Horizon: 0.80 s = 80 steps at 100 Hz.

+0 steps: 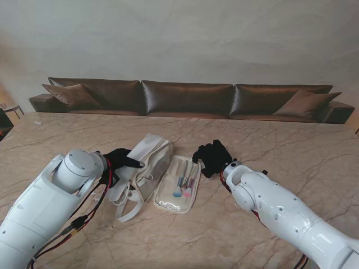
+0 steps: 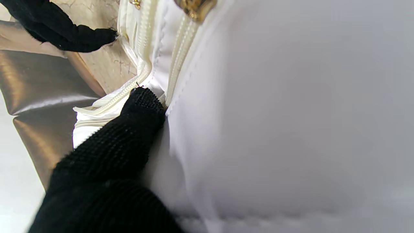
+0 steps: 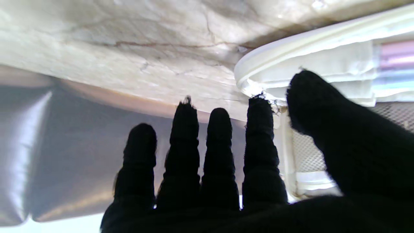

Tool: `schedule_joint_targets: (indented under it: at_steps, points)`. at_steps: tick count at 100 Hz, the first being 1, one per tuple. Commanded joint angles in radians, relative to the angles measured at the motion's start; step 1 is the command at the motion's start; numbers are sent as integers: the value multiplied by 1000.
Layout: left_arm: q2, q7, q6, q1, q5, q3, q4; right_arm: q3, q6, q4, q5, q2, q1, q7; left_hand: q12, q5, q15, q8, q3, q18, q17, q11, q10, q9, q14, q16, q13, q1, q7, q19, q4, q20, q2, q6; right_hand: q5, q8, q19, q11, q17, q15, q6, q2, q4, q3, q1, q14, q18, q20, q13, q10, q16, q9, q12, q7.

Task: Pack the cosmetics bag

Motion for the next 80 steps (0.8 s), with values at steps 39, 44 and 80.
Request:
schedule_joint_targets:
  at_steps: [39,44,80]
  points:
    - [-43,112,-1,101,-66,-52,-71,111,164,-159,127,10,-46,289,-7,71,15,17,65,29,14,15,-13,11,11,10,22,96,97,13,34,26,115,-154,-34,-35,208,-39,348,-107,82,105,38,-61,-60,77,37,19,380,61,-58,177,-89,-55]
    - [-47,125,4,111,-76,-60,-80,105,180,-159,151,9,-36,317,-12,74,16,14,73,32,17,17,-7,13,17,9,25,97,99,14,34,25,112,-149,-45,-45,237,-18,351,-70,103,117,39,-72,-67,74,28,24,377,63,-25,174,-78,-70]
    - [-45,137,-14,172,-91,-100,-130,26,267,-52,303,-36,52,346,-10,70,16,15,73,30,7,25,-19,8,11,8,17,93,101,10,34,21,118,-156,-166,-105,237,109,271,43,186,180,46,-144,-125,62,8,17,221,40,80,43,74,-146]
